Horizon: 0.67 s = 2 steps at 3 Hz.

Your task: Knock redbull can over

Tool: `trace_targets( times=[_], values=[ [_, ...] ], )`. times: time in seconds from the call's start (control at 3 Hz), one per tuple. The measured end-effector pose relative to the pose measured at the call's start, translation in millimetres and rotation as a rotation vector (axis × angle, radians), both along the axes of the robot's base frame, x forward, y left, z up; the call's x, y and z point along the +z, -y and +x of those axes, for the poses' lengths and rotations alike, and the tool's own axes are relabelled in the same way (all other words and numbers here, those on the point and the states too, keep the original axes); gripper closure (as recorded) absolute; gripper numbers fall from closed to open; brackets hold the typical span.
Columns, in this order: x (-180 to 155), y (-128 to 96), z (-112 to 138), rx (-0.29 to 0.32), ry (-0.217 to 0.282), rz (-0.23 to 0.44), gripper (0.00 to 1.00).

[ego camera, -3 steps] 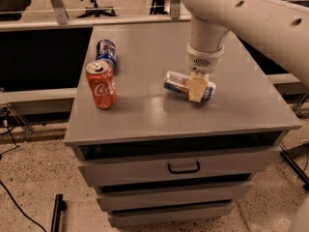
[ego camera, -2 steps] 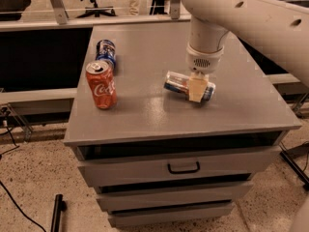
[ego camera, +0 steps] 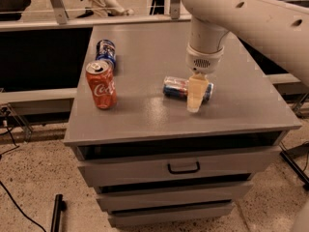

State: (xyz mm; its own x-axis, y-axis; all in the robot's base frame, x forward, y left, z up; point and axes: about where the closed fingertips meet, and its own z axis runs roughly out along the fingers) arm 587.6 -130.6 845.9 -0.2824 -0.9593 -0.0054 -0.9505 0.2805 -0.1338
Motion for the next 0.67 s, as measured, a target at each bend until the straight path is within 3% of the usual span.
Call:
trace_targets(
  times=[0.33,0.67],
  values=[
    [0.3,1.2,0.1,0.001,0.003,0.014,0.00],
    [5.5,13.8,0.0,0.005,0.024,0.150,0.00]
  ],
)
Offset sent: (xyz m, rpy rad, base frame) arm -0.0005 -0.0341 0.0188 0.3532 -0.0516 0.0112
